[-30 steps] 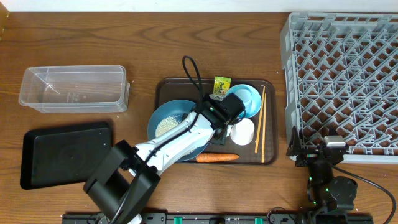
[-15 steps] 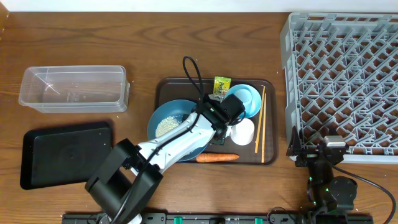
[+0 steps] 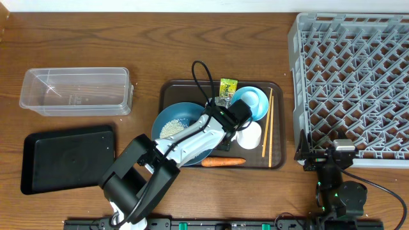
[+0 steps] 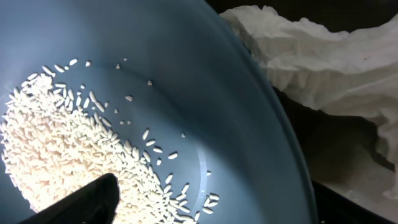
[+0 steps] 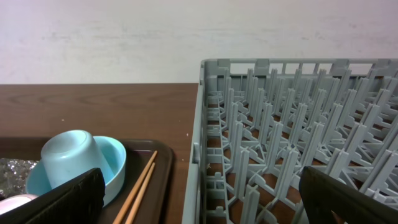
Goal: Sort waste into correct bins and load items into the dishwasher rack
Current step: 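Grasp the blue plate rim with the left gripper and lift, then carry the blue plate left over the black tray, then tilt the blue plate to pour rice onto the black tray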
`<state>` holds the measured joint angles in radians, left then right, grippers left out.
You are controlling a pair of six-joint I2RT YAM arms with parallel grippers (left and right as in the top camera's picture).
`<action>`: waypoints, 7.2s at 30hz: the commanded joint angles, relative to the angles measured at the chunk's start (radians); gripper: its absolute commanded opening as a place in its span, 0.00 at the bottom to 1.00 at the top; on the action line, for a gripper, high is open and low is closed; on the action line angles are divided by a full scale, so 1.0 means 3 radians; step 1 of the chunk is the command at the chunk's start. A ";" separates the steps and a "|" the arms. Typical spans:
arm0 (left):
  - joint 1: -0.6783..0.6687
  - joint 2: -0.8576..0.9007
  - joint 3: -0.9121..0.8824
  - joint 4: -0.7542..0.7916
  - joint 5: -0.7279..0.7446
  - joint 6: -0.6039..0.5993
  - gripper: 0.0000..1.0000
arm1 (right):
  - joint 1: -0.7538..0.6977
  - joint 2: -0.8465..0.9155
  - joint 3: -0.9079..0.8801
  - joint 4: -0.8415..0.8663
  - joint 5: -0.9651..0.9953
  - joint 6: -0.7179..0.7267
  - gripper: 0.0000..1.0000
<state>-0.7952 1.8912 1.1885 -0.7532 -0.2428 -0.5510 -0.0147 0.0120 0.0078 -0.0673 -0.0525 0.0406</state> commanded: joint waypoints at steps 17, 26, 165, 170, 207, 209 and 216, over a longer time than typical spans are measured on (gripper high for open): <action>0.0000 0.0011 -0.0028 0.0029 -0.0039 -0.0014 0.39 | 0.0001 -0.0024 -0.0008 -0.0011 -0.0003 0.0023 0.99; -0.0001 -0.0003 -0.0010 0.0003 -0.0041 -0.0006 0.25 | 0.0000 -0.0024 -0.0008 -0.0011 -0.0003 0.0023 0.99; 0.5365 -0.1684 -0.0291 -0.0141 0.3728 0.0805 0.06 | 0.0000 -0.0024 -0.0008 -0.0011 -0.0003 0.0023 0.99; 0.5524 -0.1684 -0.0291 -0.0155 0.4007 0.0937 0.06 | 0.0001 -0.0024 -0.0008 -0.0011 -0.0003 0.0023 0.99; 0.5692 -0.1681 -0.0294 -0.0282 0.4356 0.1088 0.06 | 0.0000 -0.0024 -0.0008 -0.0011 -0.0003 0.0023 0.99; 0.5736 -0.1681 -0.0294 -0.0259 0.4416 0.1124 0.06 | 0.0001 -0.0024 -0.0008 -0.0011 -0.0003 0.0023 0.99; 0.5926 -0.1681 -0.0294 -0.0276 0.4551 0.1197 0.06 | 0.0000 -0.0024 -0.0008 -0.0011 -0.0003 0.0023 0.99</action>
<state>0.9657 1.3853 1.1034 -0.8505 1.0805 -0.2272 -0.0147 0.0120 0.0078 -0.0673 -0.0528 0.0406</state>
